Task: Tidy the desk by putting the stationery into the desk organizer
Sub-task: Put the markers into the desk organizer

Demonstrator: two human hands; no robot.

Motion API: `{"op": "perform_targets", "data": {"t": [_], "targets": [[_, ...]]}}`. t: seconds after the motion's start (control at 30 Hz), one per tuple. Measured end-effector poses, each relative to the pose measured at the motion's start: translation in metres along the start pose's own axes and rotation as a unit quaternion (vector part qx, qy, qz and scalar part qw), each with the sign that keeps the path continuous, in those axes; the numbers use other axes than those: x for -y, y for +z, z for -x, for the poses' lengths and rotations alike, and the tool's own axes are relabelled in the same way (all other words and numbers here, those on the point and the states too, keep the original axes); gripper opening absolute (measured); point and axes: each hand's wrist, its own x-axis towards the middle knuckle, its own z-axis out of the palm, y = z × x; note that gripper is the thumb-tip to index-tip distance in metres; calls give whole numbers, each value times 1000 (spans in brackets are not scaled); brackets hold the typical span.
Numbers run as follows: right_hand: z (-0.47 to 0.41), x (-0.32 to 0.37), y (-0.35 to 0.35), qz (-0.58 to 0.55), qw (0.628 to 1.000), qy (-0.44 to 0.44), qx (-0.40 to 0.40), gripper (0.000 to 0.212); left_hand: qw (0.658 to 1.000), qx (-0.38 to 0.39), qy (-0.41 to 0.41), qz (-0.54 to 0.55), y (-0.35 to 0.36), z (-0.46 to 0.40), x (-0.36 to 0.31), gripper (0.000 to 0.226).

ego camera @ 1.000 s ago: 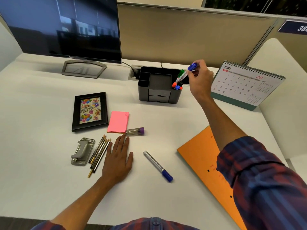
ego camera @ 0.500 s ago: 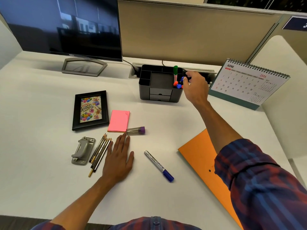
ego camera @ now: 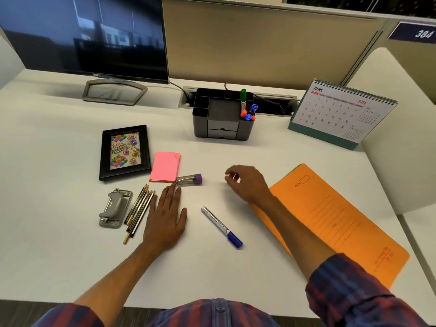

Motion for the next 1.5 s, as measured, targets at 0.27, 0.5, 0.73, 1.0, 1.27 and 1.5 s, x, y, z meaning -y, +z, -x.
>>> {"op": "perform_targets", "data": {"t": [0.27,0.5,0.73,1.0,1.27,1.5], "targets": [[43,15,17,4,988,24,153,29,1000,1,1,-2,-1,1,0,66],[66,19,18,45,979,-16,199,31,1000,3,-1,1,-1,0,0,67],[57,22,8,-118,975,51,181,20,1000,-1,-1,2,0,0,0,66],[11,16,-34,-269,962,38,-39,15,1000,-9,-2,17,0,1,-1,66],[-53,-1,-87,-204,954,23,-216,18,1000,-7,-3,9,2,1,1,66],[-96,-2,-111,-219,900,-10,-377,26,1000,-4,-5,8,0,1,0,66]]}}
